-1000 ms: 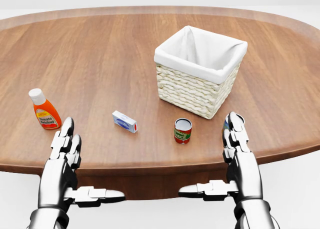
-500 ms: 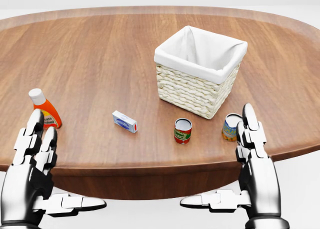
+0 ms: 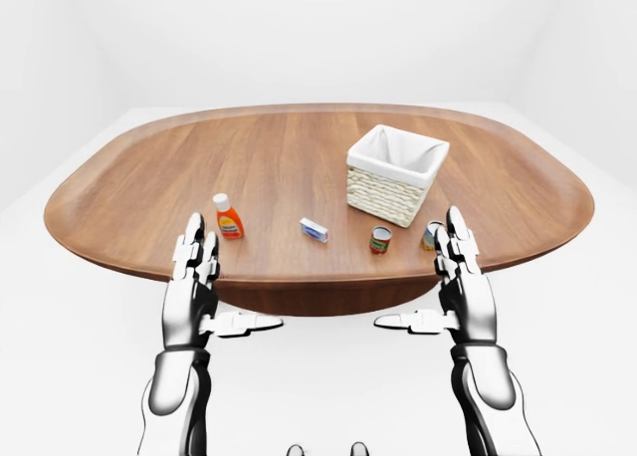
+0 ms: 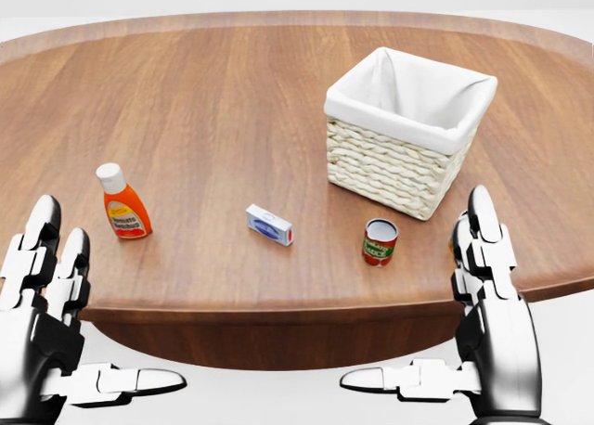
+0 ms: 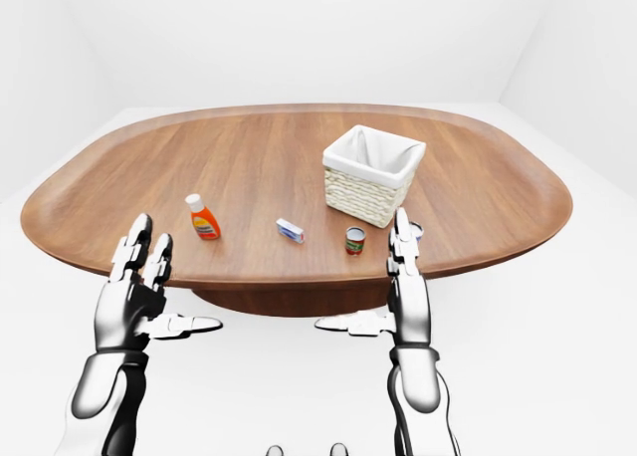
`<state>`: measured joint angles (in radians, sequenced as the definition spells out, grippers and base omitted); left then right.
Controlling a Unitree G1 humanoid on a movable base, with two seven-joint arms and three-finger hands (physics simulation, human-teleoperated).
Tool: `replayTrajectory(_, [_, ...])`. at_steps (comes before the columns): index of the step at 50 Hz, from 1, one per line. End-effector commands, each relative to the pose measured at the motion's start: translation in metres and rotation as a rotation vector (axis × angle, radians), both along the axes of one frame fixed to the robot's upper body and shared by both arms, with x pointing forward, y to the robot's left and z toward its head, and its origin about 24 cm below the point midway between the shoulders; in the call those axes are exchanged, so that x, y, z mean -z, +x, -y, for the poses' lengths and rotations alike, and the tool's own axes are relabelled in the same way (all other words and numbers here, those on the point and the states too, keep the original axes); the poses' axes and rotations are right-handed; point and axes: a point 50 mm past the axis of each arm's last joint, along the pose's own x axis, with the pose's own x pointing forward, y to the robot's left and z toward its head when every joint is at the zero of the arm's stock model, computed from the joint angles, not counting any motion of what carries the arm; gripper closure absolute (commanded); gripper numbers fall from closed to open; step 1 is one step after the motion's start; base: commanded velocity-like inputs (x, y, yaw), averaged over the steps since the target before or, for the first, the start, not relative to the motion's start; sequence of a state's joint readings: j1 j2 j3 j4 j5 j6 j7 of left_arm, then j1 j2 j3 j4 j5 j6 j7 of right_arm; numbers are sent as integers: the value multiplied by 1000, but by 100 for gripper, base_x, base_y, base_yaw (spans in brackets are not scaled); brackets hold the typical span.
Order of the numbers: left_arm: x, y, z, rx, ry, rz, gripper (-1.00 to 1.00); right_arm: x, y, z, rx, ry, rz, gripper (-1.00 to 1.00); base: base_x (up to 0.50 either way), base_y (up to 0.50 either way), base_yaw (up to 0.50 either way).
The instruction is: Pick up the ketchup, and put it in the basket.
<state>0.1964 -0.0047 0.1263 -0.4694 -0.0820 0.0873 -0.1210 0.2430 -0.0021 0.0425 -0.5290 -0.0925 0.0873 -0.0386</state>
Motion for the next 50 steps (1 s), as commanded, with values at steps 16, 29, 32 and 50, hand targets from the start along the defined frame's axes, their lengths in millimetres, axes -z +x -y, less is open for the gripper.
replayTrajectory(16, [-1,-1,-1,-5,1,5,-100,4,2,-7,-19,-19,-17,-100,0,29,0])
replayTrajectory(29, [-3,-2,-3,-25,5,13,-100,-2,-2,-5,-18,-2,8,-100,0,0,0])
replayTrajectory(32, [-5,-3,-4,-26,-8,21,-100,-2,-4,-5,-30,-1,10,-100,33,0,0])
replayTrajectory(50, [-6,-5,-5,-29,-10,25,-100,-4,-4,-4,-16,0,20,-100,50,0,0])
